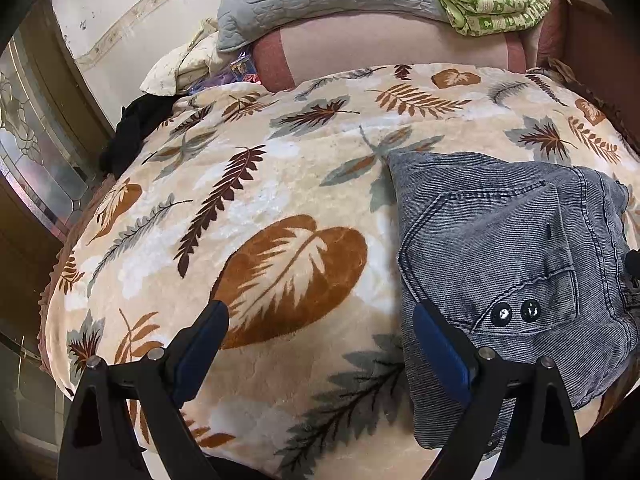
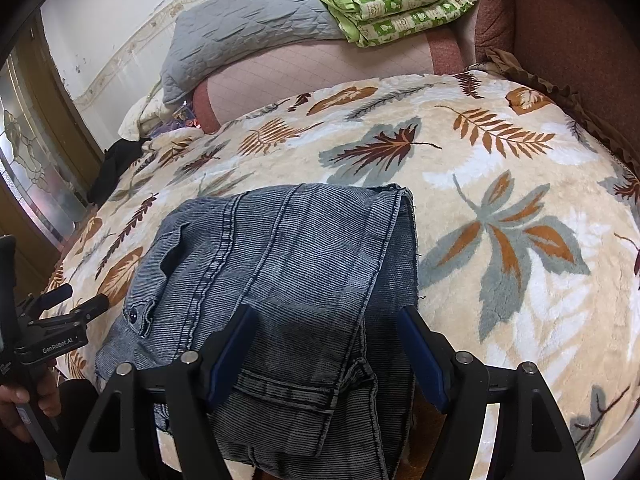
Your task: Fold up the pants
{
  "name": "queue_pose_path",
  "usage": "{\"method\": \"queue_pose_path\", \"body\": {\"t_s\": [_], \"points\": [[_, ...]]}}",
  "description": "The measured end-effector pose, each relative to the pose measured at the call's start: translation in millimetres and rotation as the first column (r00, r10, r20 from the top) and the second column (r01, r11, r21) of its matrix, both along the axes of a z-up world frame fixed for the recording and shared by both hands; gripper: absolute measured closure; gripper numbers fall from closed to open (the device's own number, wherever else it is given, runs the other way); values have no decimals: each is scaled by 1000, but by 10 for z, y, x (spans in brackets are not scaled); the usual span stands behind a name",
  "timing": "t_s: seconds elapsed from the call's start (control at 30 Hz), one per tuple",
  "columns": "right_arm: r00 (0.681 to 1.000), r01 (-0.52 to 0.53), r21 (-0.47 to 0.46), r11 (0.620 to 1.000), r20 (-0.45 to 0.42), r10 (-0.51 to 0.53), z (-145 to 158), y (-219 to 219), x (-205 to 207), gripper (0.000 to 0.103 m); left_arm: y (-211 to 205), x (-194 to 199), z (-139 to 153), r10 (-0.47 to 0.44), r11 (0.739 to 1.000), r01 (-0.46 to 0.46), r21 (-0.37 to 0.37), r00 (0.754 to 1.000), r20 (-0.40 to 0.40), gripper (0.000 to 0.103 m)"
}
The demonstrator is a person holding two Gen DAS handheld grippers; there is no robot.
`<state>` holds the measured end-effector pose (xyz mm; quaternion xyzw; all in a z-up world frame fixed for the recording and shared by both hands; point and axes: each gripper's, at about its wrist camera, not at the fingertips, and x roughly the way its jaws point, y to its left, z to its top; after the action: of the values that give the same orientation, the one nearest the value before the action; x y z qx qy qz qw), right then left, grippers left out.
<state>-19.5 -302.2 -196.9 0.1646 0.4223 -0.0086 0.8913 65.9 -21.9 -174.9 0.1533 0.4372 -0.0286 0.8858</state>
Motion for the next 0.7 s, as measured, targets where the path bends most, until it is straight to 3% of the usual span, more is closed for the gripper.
{"method": "queue_pose_path", "body": {"t_s": [0.7], "points": [[1000, 14, 3, 1000, 5, -14, 8, -58, -20, 27, 11, 4, -19, -5, 1000, 5, -9, 1000, -6, 10]]}}
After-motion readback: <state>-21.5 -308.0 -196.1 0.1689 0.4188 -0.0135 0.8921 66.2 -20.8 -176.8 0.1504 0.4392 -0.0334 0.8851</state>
